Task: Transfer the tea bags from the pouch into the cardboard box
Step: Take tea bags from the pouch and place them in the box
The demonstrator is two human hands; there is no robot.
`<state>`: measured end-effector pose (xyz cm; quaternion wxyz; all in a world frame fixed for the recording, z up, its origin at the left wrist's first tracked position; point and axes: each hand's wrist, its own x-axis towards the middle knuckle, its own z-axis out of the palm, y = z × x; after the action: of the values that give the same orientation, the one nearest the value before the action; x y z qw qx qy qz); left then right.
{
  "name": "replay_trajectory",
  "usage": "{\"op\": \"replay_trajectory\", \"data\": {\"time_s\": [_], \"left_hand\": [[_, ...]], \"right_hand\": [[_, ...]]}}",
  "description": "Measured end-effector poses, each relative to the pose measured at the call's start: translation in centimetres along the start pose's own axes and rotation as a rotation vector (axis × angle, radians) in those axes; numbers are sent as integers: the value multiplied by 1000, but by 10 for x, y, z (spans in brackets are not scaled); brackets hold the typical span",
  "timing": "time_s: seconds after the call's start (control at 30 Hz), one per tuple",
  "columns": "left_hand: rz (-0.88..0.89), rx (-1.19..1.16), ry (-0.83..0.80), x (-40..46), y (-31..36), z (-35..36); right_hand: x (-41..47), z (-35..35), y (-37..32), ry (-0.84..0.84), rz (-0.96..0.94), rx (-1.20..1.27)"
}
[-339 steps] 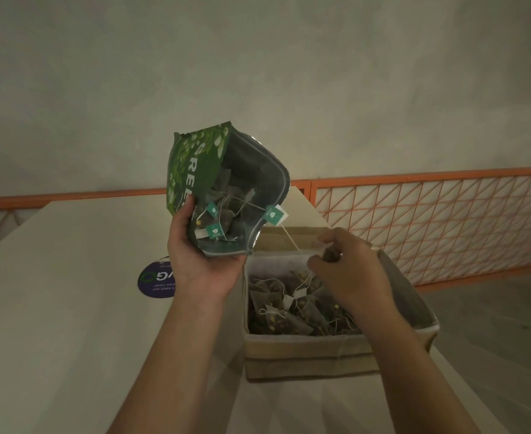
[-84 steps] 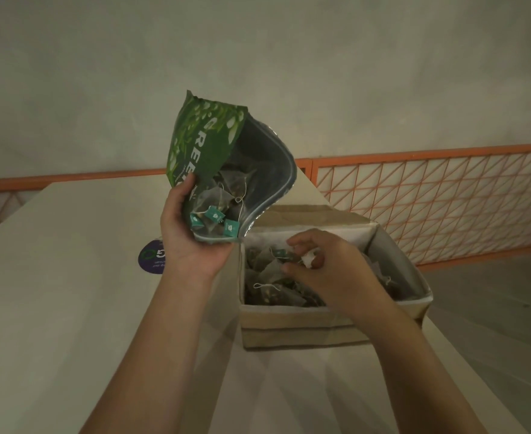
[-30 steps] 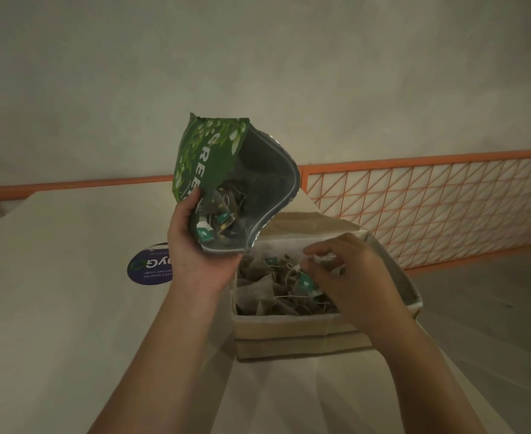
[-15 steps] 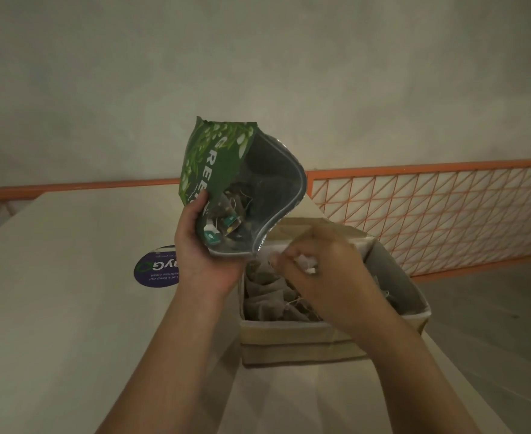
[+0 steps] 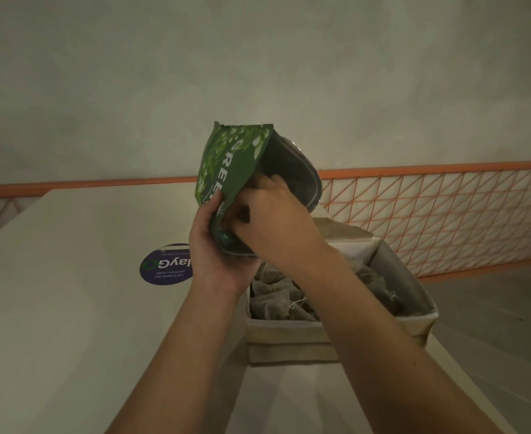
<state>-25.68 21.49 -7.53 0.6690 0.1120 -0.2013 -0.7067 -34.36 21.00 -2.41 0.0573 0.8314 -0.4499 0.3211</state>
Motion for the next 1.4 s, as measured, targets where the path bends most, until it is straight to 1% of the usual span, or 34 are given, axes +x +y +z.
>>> {"op": "replay_trajectory", "data": {"time_s": [0.1,0.2,0.27,0.33,0.4,0.53,0.6,0.63,0.67,0.7,0.77,0.8,0.83,0.93,0.97,1.0,1.07,1.13,1.17,1.2,1.23,1.27,1.33,1.37,1.4], "left_hand": [[6,5,-3,-1,4,-2],[13,27,19,-2,7,-1],[7,10,27,-3,8,1],[-10,-7,17,-3,9,1],[-16,-24,15,-4,8,2],[1,-53,-14,-5,6,5],[6,-55,-28,-6,4,8],[8,-51,-39,-6,3,9],[10,-47,-43,-7,1,11],[12,-43,-42,-8,0,12],[10,-30,-36,-9,-3,13],[10,-19,-40,-8,-5,13],[10,-7,-45,-8,-5,13],[-3,14,-56,-6,-7,13],[-9,13,-58,-6,-8,14],[-15,9,-60,-6,-8,13],[-25,4,-63,-6,-9,13],[-29,10,-58,-7,-10,13],[-30,11,-53,-7,-10,13],[-33,9,-44,-8,-10,14],[-39,1,-37,-8,-10,15],[-48,-10,-34,-7,-10,15],[-57,-25,-34,-7,-10,15],[-54,-25,-30,-6,-10,15],[-50,-19,-29,-5,-10,15]], "right_hand": [[-9,-8,1,111,14,225],[-23,-26,6,225,87,517],[-33,-39,11,315,131,649],[-44,-50,18,405,192,713],[-57,-55,29,453,269,743],[-84,-55,52,496,396,762],[-97,-53,63,489,445,777],[-103,-51,68,449,467,769],[-108,-49,72,375,493,741],[-112,-46,76,265,518,672],[-120,-39,84,23,533,455],[-124,-36,86,-40,527,375],[-126,-35,86,-43,514,338],[-129,-33,84,82,453,304],[-129,-34,83,90,427,295],[-129,-34,82,47,404,288],[-128,-34,80,-149,362,273],[-127,-36,75,-360,391,190],[-125,-38,74,-396,410,150],[-122,-41,72,-379,406,112],[-118,-43,70,-296,379,89],[-113,-45,66,-168,344,95],[-103,-48,53,130,324,247],[-98,-49,45,238,322,337],[-94,-47,36,303,302,385]]}}
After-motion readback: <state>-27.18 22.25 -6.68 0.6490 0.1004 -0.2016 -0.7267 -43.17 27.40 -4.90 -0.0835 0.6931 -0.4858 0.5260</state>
